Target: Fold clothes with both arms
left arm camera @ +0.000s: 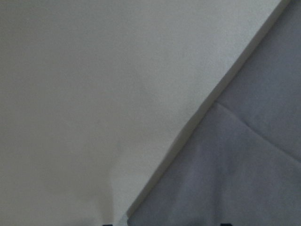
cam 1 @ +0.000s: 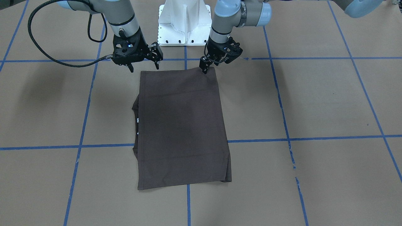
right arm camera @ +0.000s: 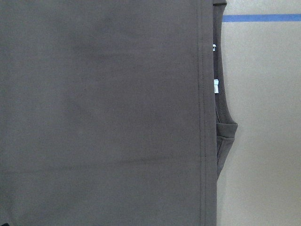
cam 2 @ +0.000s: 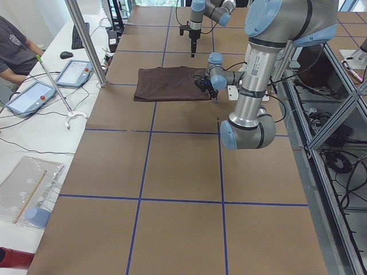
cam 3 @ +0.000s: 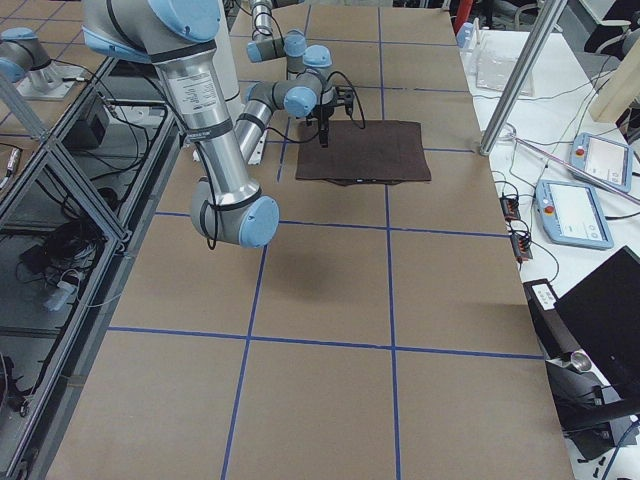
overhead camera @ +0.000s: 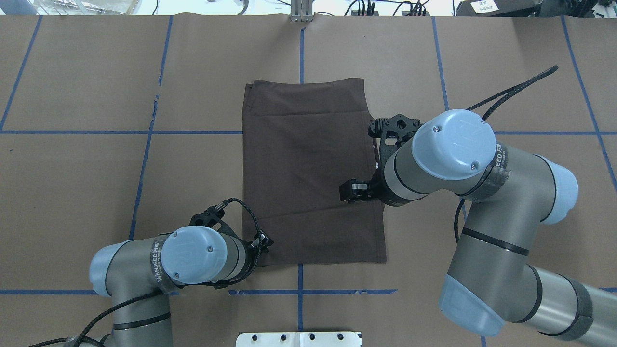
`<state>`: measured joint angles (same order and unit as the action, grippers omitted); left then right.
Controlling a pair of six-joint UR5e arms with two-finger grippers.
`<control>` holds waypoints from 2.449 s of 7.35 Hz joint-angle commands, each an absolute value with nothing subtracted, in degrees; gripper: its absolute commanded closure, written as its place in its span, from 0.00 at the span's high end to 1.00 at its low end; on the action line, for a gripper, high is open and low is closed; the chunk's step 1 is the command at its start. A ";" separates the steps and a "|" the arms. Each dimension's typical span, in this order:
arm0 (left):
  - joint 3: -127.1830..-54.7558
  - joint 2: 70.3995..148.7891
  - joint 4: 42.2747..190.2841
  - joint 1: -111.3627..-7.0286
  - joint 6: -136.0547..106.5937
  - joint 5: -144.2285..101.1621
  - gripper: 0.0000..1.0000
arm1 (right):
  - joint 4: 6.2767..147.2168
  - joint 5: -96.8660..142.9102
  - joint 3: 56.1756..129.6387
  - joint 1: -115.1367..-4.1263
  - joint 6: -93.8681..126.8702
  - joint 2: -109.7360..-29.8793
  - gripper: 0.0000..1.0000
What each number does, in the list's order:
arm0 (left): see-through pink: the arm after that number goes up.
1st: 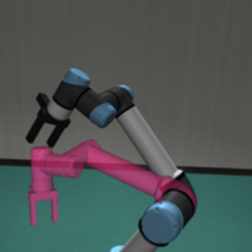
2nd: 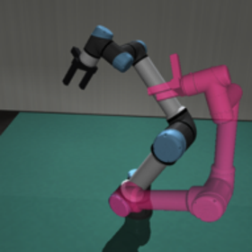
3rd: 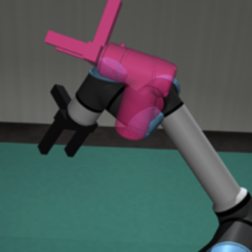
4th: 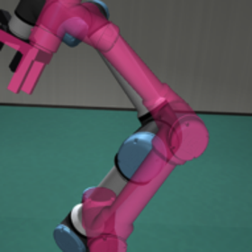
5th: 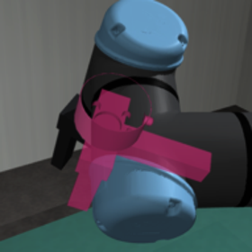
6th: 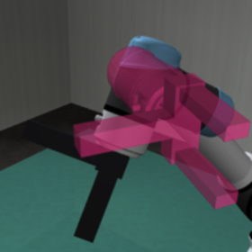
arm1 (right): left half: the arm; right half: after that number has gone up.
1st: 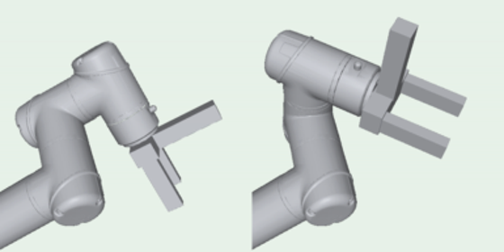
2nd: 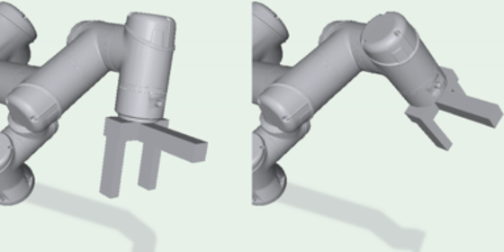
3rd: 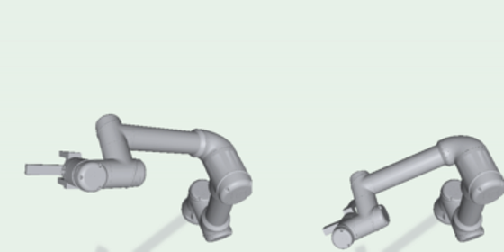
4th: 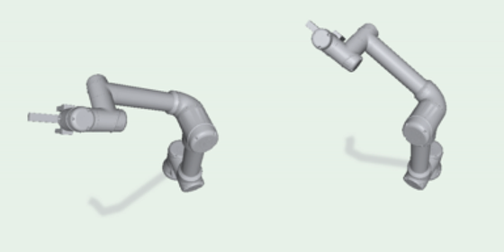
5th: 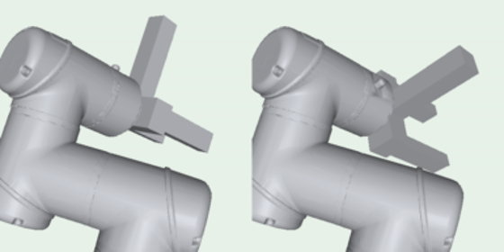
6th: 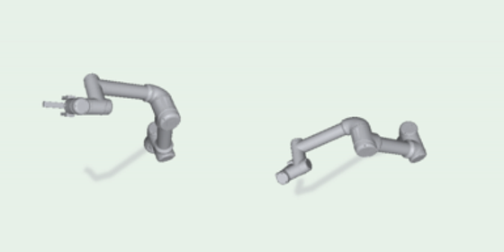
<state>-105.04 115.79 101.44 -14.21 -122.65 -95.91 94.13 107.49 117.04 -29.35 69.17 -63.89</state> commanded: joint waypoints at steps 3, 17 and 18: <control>-104.33 115.84 101.43 -14.15 -122.61 -95.89 0.57 | 94.13 108.28 117.07 -29.62 69.17 -63.98 1.00; -109.86 116.54 96.59 -14.15 -113.99 -96.15 0.00 | 79.98 100.11 108.37 -18.73 119.34 -69.17 1.00; -109.95 116.54 96.68 -14.15 -113.99 -96.15 0.00 | 84.68 99.93 108.20 -17.50 119.88 -68.47 1.00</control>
